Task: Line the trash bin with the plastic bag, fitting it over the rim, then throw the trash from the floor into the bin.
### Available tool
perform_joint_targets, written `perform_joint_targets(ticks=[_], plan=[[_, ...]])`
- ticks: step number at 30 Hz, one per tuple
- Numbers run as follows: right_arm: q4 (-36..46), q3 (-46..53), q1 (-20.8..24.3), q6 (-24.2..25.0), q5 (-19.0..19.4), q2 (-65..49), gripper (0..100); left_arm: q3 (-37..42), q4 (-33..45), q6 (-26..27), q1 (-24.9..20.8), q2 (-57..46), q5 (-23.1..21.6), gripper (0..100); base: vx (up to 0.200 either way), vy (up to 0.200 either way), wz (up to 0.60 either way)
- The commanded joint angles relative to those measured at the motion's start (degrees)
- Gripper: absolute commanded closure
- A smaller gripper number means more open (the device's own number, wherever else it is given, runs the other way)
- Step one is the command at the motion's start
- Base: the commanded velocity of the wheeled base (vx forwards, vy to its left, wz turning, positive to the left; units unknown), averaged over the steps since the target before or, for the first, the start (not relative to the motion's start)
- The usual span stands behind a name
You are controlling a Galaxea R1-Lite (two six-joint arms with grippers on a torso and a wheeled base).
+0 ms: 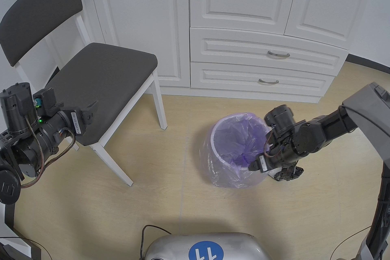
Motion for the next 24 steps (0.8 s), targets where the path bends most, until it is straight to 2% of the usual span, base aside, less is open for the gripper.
perform_joint_targets(ticks=[1,6,11,15,19,24], plan=[[-4.00,1.98,-8.28,-4.23,0.14,-1.02,0,1.25,0.02,-0.04,1.79,-2.04,-1.07,0,0.000,0.000,0.00],[-9.63,-1.45,-16.89,-5.90,1.63,4.78,0,1.42,-0.07,-0.04,1.44,-1.78,-1.07,0,0.000,0.000,0.00],[-10.33,-9.80,-22.25,-4.76,1.81,12.60,0,2.74,-0.16,0.05,1.35,-1.69,-0.89,0,0.000,0.000,0.00],[-10.33,-14.98,-22.95,-2.82,1.11,18.23,0,3.00,-0.16,-0.04,1.17,-1.87,-0.80,0,0.000,0.000,0.00],[-9.89,-24.56,-21.28,1.75,-0.74,28.33,0,3.44,-0.25,-0.12,-0.06,-1.52,-0.89,0,0.000,0.000,0.00],[-8.57,-32.21,-20.58,6.32,-1.71,34.40,0,3.97,-2.80,-0.12,-1.46,-0.81,-0.80,0,0.000,0.000,0.00]])
